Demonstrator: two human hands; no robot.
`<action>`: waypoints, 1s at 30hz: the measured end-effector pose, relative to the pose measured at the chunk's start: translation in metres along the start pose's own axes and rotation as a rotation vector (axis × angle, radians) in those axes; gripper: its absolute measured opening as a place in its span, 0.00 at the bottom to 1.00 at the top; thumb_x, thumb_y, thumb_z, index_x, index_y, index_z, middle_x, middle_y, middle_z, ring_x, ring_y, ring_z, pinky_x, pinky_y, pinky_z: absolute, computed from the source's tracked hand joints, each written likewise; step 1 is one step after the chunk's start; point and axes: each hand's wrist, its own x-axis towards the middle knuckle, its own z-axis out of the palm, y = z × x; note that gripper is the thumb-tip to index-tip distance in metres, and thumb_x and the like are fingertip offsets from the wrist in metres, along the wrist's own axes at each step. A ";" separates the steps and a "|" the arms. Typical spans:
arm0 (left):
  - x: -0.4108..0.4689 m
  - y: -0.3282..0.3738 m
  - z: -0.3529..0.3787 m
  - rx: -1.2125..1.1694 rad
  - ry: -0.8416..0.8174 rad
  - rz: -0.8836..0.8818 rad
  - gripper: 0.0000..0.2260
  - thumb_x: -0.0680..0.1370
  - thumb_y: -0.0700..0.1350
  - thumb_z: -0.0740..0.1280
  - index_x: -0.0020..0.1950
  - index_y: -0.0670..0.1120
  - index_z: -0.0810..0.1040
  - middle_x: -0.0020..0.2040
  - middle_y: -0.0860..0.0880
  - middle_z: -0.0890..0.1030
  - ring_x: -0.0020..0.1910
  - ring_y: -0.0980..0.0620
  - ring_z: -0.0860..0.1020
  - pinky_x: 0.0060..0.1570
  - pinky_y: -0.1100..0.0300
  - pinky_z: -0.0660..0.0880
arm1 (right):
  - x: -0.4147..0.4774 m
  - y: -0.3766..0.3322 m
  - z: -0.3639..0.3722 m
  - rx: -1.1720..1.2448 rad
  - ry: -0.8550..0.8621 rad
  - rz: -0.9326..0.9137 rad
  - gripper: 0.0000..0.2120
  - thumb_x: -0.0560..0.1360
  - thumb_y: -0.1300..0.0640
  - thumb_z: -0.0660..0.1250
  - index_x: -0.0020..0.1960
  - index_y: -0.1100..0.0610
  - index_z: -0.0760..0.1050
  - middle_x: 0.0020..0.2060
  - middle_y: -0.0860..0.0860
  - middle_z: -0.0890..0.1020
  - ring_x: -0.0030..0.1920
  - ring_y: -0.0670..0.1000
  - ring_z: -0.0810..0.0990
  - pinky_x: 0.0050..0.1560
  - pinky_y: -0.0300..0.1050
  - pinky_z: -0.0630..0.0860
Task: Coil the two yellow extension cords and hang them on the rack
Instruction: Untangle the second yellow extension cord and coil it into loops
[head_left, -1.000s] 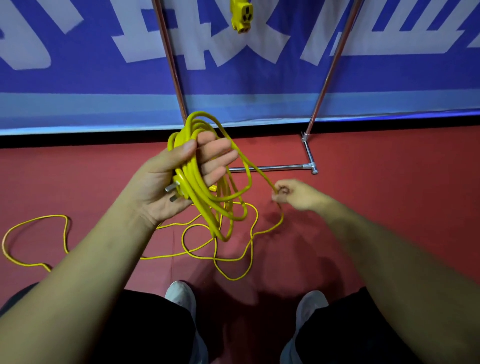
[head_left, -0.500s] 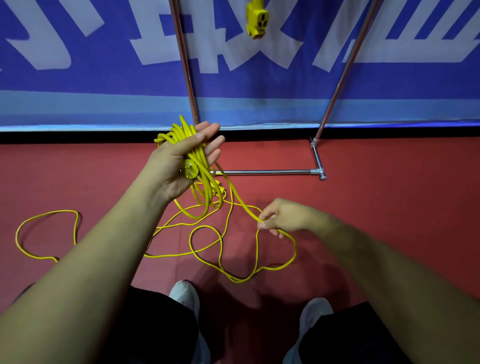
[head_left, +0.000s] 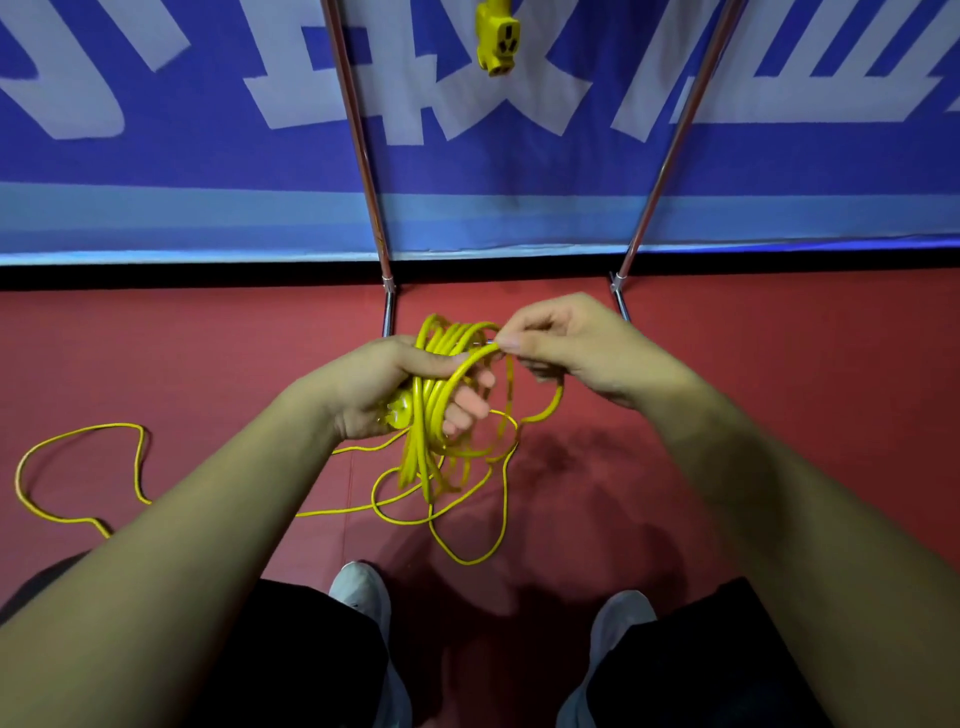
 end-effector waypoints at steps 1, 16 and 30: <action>0.000 0.000 0.002 -0.023 -0.044 0.022 0.11 0.74 0.43 0.63 0.44 0.40 0.84 0.31 0.42 0.80 0.26 0.48 0.79 0.29 0.58 0.78 | 0.002 0.004 -0.002 -0.004 0.069 -0.002 0.05 0.75 0.61 0.69 0.42 0.60 0.79 0.26 0.54 0.69 0.30 0.49 0.63 0.31 0.43 0.58; -0.012 0.007 -0.012 -0.108 -0.184 0.053 0.14 0.64 0.47 0.79 0.42 0.40 0.82 0.28 0.45 0.78 0.23 0.50 0.77 0.27 0.60 0.75 | 0.003 0.078 -0.045 0.039 0.188 0.218 0.03 0.79 0.62 0.64 0.47 0.59 0.75 0.34 0.53 0.80 0.39 0.52 0.81 0.53 0.50 0.76; -0.008 -0.006 0.003 0.033 0.050 0.090 0.43 0.45 0.59 0.84 0.53 0.38 0.78 0.37 0.46 0.84 0.34 0.50 0.84 0.33 0.58 0.79 | 0.005 -0.001 0.002 -0.299 0.126 -0.117 0.03 0.73 0.62 0.72 0.47 0.61 0.83 0.29 0.44 0.78 0.32 0.41 0.71 0.35 0.33 0.67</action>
